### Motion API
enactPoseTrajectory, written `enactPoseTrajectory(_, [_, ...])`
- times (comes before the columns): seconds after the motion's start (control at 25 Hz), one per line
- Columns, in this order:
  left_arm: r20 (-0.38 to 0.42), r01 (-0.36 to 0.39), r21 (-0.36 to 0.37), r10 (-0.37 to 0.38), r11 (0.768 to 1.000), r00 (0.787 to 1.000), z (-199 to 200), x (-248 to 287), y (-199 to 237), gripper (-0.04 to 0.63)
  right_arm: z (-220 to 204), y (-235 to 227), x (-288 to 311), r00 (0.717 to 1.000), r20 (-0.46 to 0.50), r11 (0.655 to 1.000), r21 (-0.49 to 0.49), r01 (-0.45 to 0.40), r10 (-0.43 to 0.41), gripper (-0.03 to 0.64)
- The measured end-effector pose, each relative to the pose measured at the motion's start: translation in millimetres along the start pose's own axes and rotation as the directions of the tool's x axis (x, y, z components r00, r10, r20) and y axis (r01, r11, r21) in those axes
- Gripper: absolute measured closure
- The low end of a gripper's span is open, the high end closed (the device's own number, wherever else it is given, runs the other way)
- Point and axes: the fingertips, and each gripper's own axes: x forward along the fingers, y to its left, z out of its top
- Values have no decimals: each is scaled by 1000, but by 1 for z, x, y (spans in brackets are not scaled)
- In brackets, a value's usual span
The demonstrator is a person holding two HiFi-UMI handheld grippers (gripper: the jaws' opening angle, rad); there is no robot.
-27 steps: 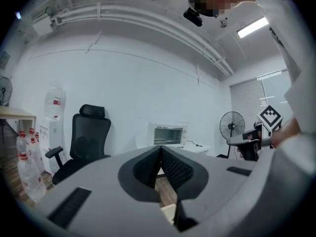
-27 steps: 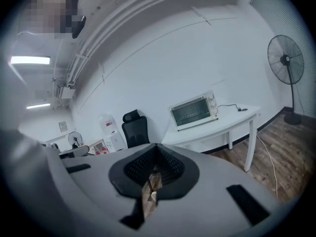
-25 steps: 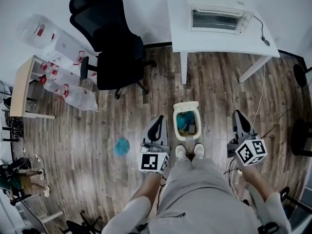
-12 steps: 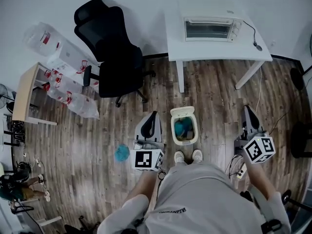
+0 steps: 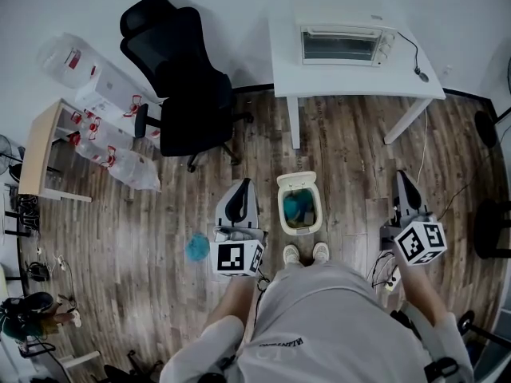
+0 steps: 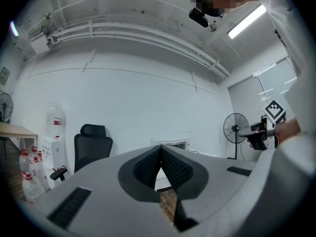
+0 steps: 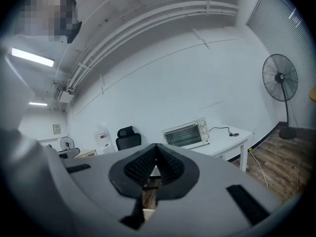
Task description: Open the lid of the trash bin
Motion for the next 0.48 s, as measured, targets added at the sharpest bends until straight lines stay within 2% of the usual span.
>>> enactPoseTrajectory(0.48, [6,-4,-5,4,1000,1000,-6,0,8,597,-1,-1,6,1000,1,1000,11,9,-9,601])
